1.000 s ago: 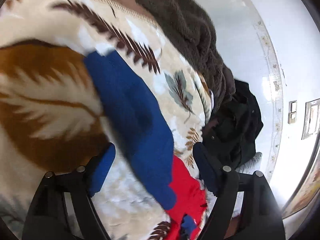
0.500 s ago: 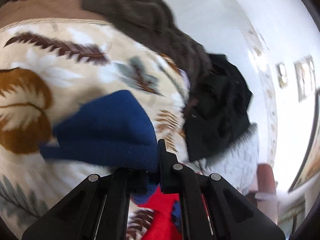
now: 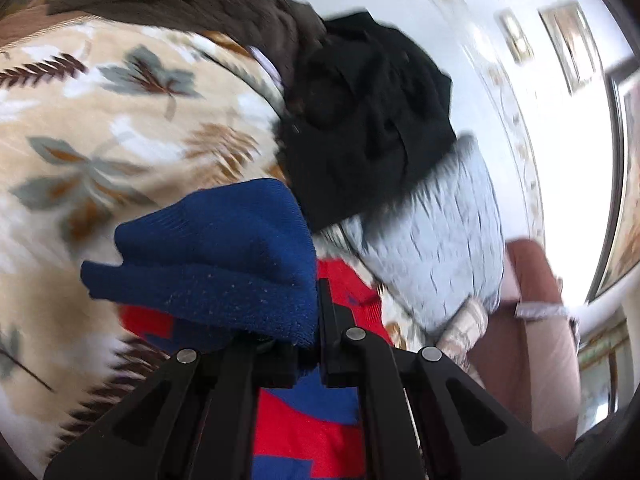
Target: Fold small clothes
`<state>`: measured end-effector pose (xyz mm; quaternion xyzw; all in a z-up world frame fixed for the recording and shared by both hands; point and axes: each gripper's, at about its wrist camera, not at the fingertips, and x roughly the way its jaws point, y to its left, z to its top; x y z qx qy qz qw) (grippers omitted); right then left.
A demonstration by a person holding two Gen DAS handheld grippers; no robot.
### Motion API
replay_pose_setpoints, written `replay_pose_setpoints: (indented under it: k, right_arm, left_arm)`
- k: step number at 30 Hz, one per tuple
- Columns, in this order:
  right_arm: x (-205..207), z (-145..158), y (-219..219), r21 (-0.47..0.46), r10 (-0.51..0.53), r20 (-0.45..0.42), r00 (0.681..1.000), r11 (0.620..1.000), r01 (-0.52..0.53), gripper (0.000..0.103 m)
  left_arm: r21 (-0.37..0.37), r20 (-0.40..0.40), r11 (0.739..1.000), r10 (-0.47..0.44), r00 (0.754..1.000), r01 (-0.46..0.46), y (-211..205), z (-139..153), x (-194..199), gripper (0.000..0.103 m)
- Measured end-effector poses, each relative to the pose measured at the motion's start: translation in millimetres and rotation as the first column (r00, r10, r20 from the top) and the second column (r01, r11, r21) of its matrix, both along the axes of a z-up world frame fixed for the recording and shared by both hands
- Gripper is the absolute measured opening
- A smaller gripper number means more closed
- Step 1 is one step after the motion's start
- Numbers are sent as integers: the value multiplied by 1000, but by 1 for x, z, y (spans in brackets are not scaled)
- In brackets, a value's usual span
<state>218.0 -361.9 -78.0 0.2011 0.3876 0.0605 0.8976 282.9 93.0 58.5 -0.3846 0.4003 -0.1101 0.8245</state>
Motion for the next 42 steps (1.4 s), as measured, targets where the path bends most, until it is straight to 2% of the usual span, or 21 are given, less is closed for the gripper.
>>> replay_pose_setpoints:
  k: [2, 7, 12, 13, 15, 16, 19, 21, 22, 25, 26, 28, 29, 31, 33, 35, 37, 39, 42]
  right_arm:
    - [-7, -6, -6, 48, 6, 48, 999, 999, -8, 47]
    - [-6, -6, -8, 77, 13, 58, 998, 997, -17, 49]
    - [-8, -12, -19, 165, 11, 81, 997, 986, -25, 49]
    - [-8, -12, -21, 177, 11, 84, 996, 984, -26, 49]
    - [-8, -14, -23, 195, 12, 89, 996, 980, -29, 49]
    - [-8, -14, -24, 201, 12, 91, 996, 979, -30, 49]
    - [-8, -15, -25, 212, 12, 92, 996, 977, -32, 49]
    - [-8, -15, -26, 214, 12, 92, 996, 976, -32, 49]
    - [-7, -15, -26, 216, 13, 91, 996, 976, -32, 49]
    - [-5, -11, -25, 207, 12, 72, 997, 978, -26, 49]
    - [-5, -8, -24, 191, 9, 68, 998, 981, -22, 49]
    - [-7, 7, -10, 127, 29, 94, 995, 991, -41, 51]
    - [-7, 15, -1, 98, 59, 115, 992, 993, -71, 51]
    - [-7, 32, 25, 15, 140, 151, 979, 989, -144, 52]
    - [-7, 48, 58, -109, 232, 169, 958, 970, -216, 54]
    - [-7, 57, 97, -231, 342, 174, 924, 926, -299, 59]
    - [-5, 59, 130, -339, 418, 158, 894, 874, -349, 59]
    - [2, 54, 164, -455, 481, 119, 868, 804, -383, 59]
    - [12, 40, 193, -569, 520, 67, 851, 721, -396, 57]
  left_arm:
    - [22, -13, 999, -41, 999, 42, -30, -2, 3, 4]
    - [95, -38, 988, -121, 992, 125, -95, -10, 8, 4]
    - [207, -137, 954, -192, 972, 218, -164, -49, 16, 6]
    - [231, -160, 944, -203, 966, 236, -174, -59, 18, 9]
    - [265, -225, 921, -228, 947, 285, -191, -82, 21, 25]
    - [269, -262, 911, -242, 934, 311, -196, -92, 22, 38]
    - [289, -233, 897, -273, 933, 335, -198, -84, 14, 41]
    - [234, -228, 897, -324, 918, 375, -186, -69, 6, 42]
    - [193, -195, 908, -337, 921, 373, -171, -60, -2, 43]
    - [120, -95, 948, -286, 954, 296, -120, -45, -27, 65]
    - [102, -65, 964, -241, 968, 246, -95, -44, -36, 71]
    - [70, -61, 981, -176, 983, 180, -64, -52, -39, 72]
    - [29, -63, 989, -146, 987, 148, -48, -59, -39, 72]
    - [-52, -97, 993, -108, 989, 103, -22, -79, -33, 72]
    - [-110, -134, 991, -89, 987, 75, -11, -95, -26, 72]
    - [-160, -178, 986, -78, 981, 50, -3, -108, -19, 72]
    - [-194, -176, 980, -69, 982, 34, -1, -113, -17, 72]
    - [-202, -175, 979, -65, 982, 29, 0, -114, -15, 72]
    - [-198, -177, 980, -67, 982, 31, 1, -115, -13, 72]
